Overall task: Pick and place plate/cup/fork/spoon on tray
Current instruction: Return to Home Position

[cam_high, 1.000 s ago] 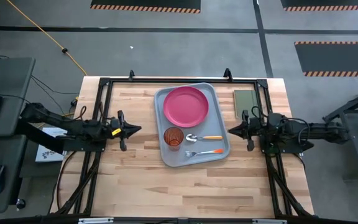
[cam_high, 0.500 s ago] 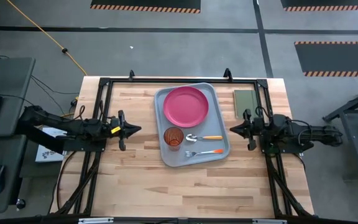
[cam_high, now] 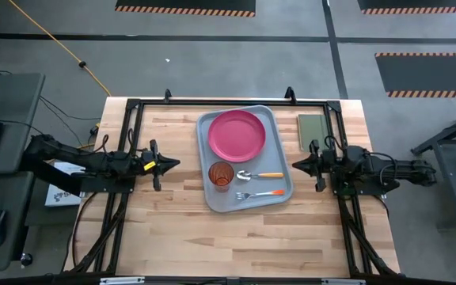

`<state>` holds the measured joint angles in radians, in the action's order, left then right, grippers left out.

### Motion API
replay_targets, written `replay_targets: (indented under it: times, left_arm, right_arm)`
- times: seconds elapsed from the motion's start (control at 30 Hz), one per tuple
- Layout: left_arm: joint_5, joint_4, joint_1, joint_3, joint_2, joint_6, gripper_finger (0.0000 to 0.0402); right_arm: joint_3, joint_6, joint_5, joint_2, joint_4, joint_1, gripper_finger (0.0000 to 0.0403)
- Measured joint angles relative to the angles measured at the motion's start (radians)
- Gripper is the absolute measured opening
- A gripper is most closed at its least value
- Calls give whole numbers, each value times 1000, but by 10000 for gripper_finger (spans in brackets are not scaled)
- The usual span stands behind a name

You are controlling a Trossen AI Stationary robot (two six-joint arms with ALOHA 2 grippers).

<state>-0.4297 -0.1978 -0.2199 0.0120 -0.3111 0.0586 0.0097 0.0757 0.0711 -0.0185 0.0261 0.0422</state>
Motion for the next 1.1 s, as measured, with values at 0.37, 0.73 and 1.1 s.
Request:
replay_targets:
  times: [0.37, 0.73, 1.1]
  left_arm:
    - [0, 0, 0, 0, 0, -1, 0]
    - [0, -2, 0, 0, 3, -1, 0]
    - [4, 136, 0, 1, 19, -17, 0]
  right_arm:
    - [0, 11, 0, 0, 0, 0, 0]
    - [-1, 13, 0, 0, 0, 0, 0]
    - [-1, 13, -1, 8, -1, 0, 0]
